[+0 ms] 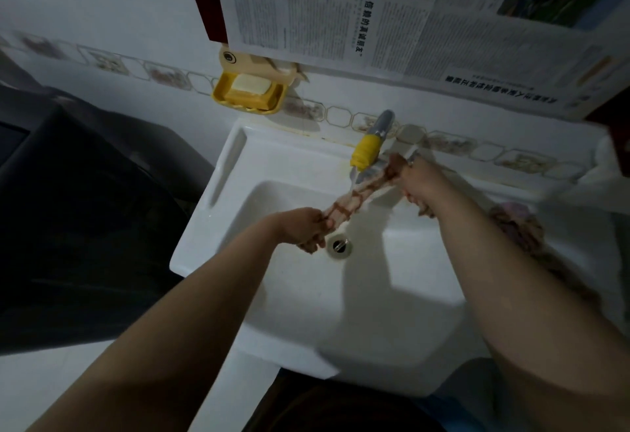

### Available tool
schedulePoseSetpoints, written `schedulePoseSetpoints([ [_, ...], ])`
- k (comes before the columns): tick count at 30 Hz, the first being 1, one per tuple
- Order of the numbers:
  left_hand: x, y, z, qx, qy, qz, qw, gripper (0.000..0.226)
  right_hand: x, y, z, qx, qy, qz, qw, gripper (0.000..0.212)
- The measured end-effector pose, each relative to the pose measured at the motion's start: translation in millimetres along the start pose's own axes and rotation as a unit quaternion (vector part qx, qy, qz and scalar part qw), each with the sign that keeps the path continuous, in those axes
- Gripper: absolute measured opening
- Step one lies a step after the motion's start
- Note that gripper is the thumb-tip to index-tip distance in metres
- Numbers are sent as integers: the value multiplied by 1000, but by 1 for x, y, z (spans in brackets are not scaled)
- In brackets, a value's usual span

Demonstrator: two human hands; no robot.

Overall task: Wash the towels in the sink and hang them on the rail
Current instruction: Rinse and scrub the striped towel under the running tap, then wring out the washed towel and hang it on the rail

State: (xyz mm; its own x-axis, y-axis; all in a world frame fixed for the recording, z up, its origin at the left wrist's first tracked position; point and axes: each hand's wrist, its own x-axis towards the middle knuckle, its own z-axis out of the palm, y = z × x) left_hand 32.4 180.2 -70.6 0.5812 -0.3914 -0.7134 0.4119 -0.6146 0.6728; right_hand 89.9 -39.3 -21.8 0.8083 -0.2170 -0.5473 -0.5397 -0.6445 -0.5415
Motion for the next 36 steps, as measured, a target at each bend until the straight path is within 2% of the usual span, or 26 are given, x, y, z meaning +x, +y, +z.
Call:
schedulePoseSetpoints([
  [2, 1, -10, -1, 5, -13, -18, 1000, 21, 4, -1, 2, -29, 1, -34, 999, 61],
  [3, 2, -18, -2, 11, -20, -30, 999, 21, 3, 1, 0, -48, -7, -72, 996, 53],
  [5, 1, -35, -7, 12, -23, -49, 998, 20, -4, 7, -10, -82, -79, -133, 985, 40],
  [6, 0, -43, -12, 16, -18, -52, 998, 20, -5, 11, -16, -123, -133, -129, 975, 47],
  [9, -10, -62, -27, 100, -1, -51, 994, 19, -7, 25, -26, -254, -303, -74, 915, 90],
  [10, -15, -68, -32, 119, -3, -55, 991, 20, -6, 31, -28, -255, -334, -56, 906, 90],
  [11, -19, -74, -36, 115, -11, -62, 991, 26, -7, 34, -30, -240, -342, -37, 908, 79],
  [13, -29, -80, -40, 42, -33, -79, 995, 48, -11, 42, -28, -168, -313, 6, 935, 54],
  [15, -33, -82, -35, -19, -42, -89, 995, 71, -11, 48, -19, -97, -232, 34, 967, 46],
  [17, -32, -81, -19, -107, -51, -101, 988, 69, -13, 45, -2, -60, -139, 32, 988, 45],
  [18, -29, -81, -8, -204, -64, -97, 972, 64, -19, 37, 7, -25, -106, 19, 994, 42],
  [19, -24, -81, 4, -328, -83, -88, 937, 63, -27, 29, 18, 29, -89, 7, 996, 37],
  [21, -16, -76, 25, -543, -130, -58, 828, 77, -47, 10, 41, 115, -100, -42, 987, 29],
  [22, -12, -73, 34, -606, -140, -39, 782, 86, -60, 1, 53, 117, -108, -80, 984, 24],
  [23, -13, -63, 40, -646, -138, -18, 751, 94, -72, -3, 65, 103, -119, -120, 980, 21],
  [26, -16, -34, 47, -692, -74, 61, 715, 105, -102, 6, 91, 34, -160, -191, 968, 32],
  [29, -20, -22, 43, -734, 13, 77, 675, 83, -116, 32, 87, -13, -194, -230, 954, 35],
  [31, -23, -23, 44, -719, 58, 94, 686, 61, -112, 44, 75, -27, -194, -276, 941, 32],
  [33, -29, -25, 46, -663, 80, 122, 734, 48, -110, 45, 58, 0, -203, -271, 941, 34],
  [36, -43, -24, 51, -497, 56, 148, 853, 78, -107, 39, 37, 54, -195, -268, 942, 49],
])
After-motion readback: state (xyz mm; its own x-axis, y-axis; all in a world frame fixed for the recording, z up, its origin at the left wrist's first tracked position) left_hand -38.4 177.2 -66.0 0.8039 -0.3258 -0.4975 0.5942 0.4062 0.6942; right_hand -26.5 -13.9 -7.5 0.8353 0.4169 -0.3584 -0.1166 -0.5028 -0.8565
